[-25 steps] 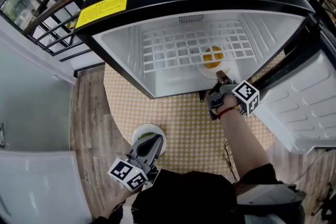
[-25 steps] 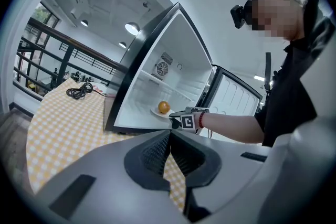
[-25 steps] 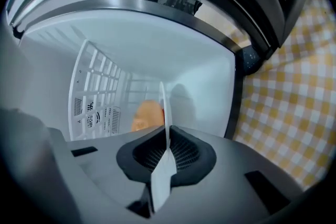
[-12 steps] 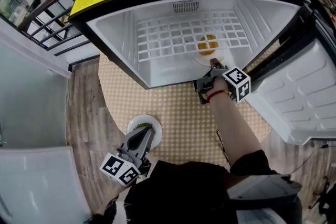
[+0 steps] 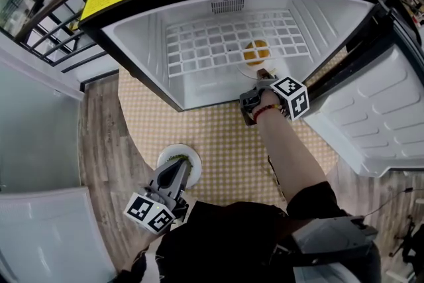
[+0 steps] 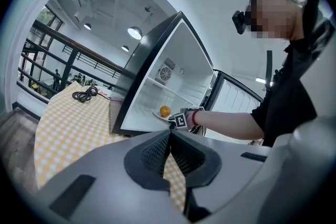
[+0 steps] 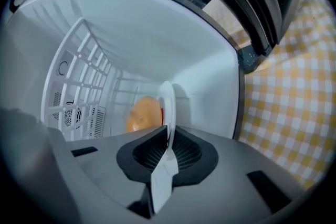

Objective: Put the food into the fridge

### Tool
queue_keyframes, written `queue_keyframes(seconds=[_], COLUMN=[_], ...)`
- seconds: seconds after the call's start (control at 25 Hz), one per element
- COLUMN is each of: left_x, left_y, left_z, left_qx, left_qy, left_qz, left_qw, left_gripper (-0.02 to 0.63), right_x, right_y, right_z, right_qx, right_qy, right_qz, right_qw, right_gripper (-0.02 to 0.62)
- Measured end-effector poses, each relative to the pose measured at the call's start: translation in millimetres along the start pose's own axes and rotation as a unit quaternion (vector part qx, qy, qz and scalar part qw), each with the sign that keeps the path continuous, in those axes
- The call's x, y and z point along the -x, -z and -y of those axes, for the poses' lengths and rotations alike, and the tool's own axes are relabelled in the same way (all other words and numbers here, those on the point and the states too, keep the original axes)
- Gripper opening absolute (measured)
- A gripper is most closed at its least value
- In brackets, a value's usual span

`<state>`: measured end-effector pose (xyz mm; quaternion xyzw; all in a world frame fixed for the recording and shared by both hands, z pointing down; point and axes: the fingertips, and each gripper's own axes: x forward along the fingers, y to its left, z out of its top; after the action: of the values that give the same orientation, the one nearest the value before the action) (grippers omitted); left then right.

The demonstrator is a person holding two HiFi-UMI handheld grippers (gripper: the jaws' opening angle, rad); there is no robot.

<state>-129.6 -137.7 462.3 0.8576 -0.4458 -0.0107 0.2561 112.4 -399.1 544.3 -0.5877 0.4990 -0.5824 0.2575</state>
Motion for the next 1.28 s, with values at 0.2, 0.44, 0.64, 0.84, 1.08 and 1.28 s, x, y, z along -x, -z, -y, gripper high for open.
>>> queue_keyframes(seconds=[0.2, 0.44, 0.64, 0.84, 1.08, 1.28], left_x=[-1, 0, 2, 5, 8, 11], left_y=[2, 0, 0, 2, 3, 5], left_z=[-1, -2, -3, -3, -4, -4], left_qx=[0.004, 0.006, 0.009, 0.012, 0.014, 0.017], left_qy=[0.003, 0.004, 0.002, -0.001, -0.006, -0.007], left_qz=[-0.002, 0.003, 0.006, 0.007, 0.008, 0.01], left_qw=[1.0, 1.0, 0.9999, 0.9999, 0.9998, 0.9998], left_gripper=[0.011, 0.011, 0.011, 0.011, 0.011, 0.012], right_x=[0, -2, -3, -4, -4, -3], right_y=[-2, -6, -7, -9, -12, -14], right_z=[-5, -8, -9, -11, -10, -10], right_qx=[0.069, 0.132, 0.206, 0.281, 0.328, 0.368], right_qy=[0.014, 0.026, 0.037, 0.04, 0.049, 0.058], right_qz=[-0.001, -0.007, -0.014, -0.015, -0.015, -0.007], right_qw=[0.998, 0.991, 0.978, 0.959, 0.943, 0.928], right_gripper=[0.032, 0.048, 0.069, 0.088, 0.114, 0.135])
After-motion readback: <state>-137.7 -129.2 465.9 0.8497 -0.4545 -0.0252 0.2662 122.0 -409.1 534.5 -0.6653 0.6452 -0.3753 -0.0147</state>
